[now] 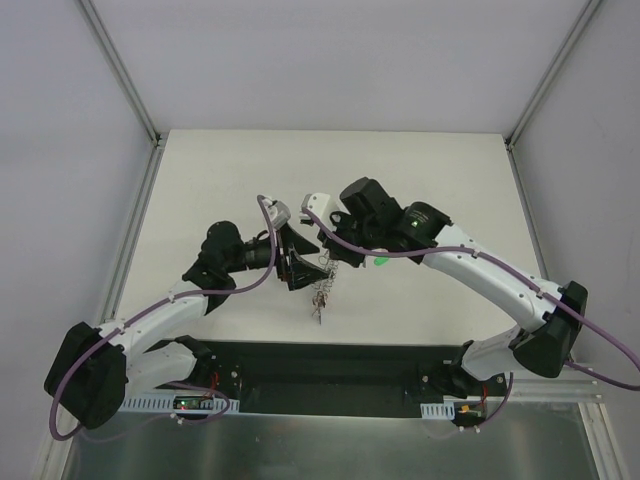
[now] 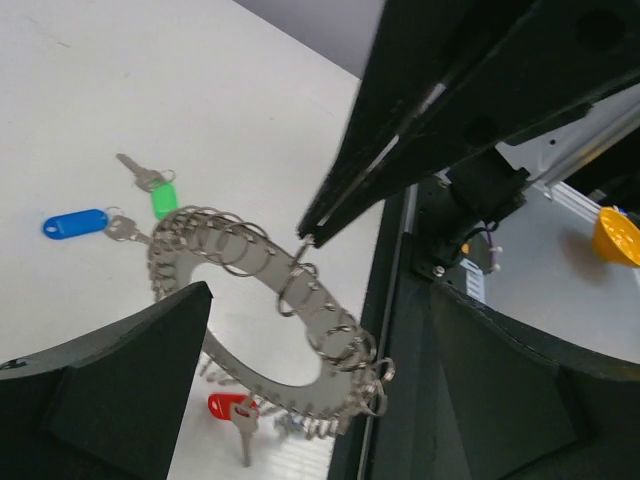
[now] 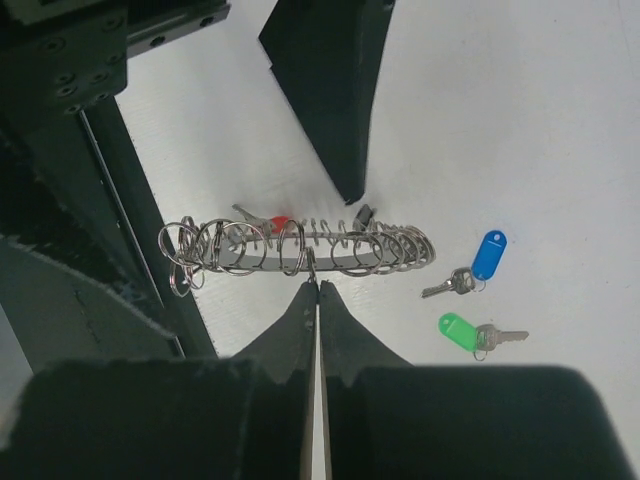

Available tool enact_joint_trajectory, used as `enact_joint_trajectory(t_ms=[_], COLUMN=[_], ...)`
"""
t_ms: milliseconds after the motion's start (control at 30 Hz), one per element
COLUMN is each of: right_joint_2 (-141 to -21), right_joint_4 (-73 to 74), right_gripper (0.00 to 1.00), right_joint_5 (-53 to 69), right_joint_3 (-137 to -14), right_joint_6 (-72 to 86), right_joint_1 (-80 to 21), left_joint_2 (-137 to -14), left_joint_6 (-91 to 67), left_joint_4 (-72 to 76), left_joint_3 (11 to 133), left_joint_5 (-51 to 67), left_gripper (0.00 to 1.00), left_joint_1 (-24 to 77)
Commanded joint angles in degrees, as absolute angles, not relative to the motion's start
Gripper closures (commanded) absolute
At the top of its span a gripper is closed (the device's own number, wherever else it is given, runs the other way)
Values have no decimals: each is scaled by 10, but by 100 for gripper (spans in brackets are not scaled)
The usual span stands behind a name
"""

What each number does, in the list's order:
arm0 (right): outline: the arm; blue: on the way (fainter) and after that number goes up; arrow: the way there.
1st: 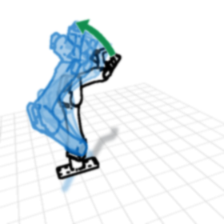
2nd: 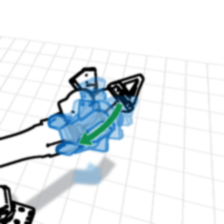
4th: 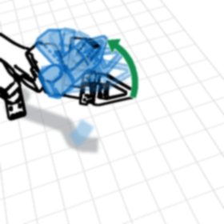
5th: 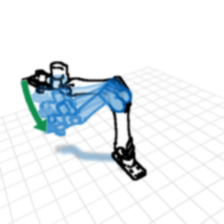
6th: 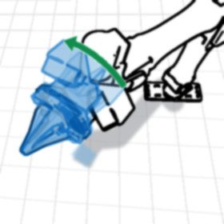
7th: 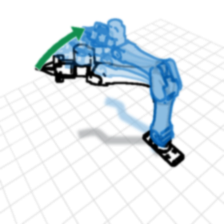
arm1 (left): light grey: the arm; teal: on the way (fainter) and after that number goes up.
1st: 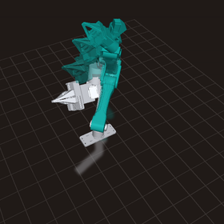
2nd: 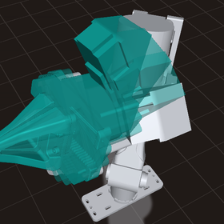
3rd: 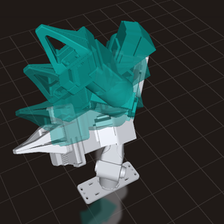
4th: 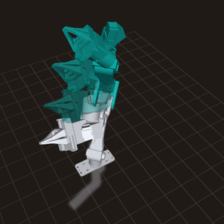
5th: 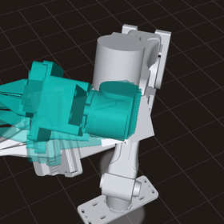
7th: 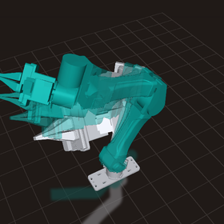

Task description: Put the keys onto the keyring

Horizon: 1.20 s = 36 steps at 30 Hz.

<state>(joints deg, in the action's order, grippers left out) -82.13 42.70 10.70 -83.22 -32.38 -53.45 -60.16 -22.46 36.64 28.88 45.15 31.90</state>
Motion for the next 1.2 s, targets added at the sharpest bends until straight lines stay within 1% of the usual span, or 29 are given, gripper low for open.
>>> enact_joint_trajectory(t_ms=[0, 67, 200, 267, 333, 400, 467, 500, 600, 800, 933, 1000, 1100, 1167], right_joint_2=[-800, -802, -810, -815, -816, -815, -815, -815, -814, -811, -813, -818, -827, -831], right_joint_4=[375, 358, 346, 345, 342, 338, 337, 337, 337, 335, 331, 329, 318, 311], right_gripper=[99, 99, 99, 99, 99, 99, 99, 99, 99, 99, 99, 99, 99, 99], right_joint_5=[105, 102, 91, 92, 101, 112, 114, 113, 112, 108, 89, 73, 60, 48], right_joint_3=[-822, -817, -821, -824, -823, -824, -824, -823, -821, -822, -822, -823, -826, -828], right_joint_6=[-297, -283, -264, -263, -261, -259, -257, -256, -253, -246, -240, -232, -222, -213], right_joint_1=[-525, -512, -501, -498, -497, -499, -498, -498, -498, -499, -499, -500, -498, -497], left_joint_2=[-594, -581, -517, -483, -462, -439, -432, -433, -459, -558, -591, -606, -624, -628], left_joint_6=[-273, -293, -310, -312, -288, -266, -243, -238, -223, -218, -236, -242, -254, -258], left_joint_4=[410, 411, 411, 411, 381, 336, 275, 265, 234, 229, 236, 239, 239, 239], left_joint_3=[302, 290, 273, 268, 264, 265, 265, 265, 283, 347, 366, 371, 369, 367], left_joint_5=[509, 511, 534, 547, 534, 457, 380, 317, 256, 322, 380, 420, 444, 453], left_gripper=[13, 18, 27, 29, 31, 32, 29, 28, 27, 18, 17, 18, 20, 23], left_joint_1=[340, 352, 366, 367, 367, 367, 367, 367, 367, 368, 372, 376, 390, 404])
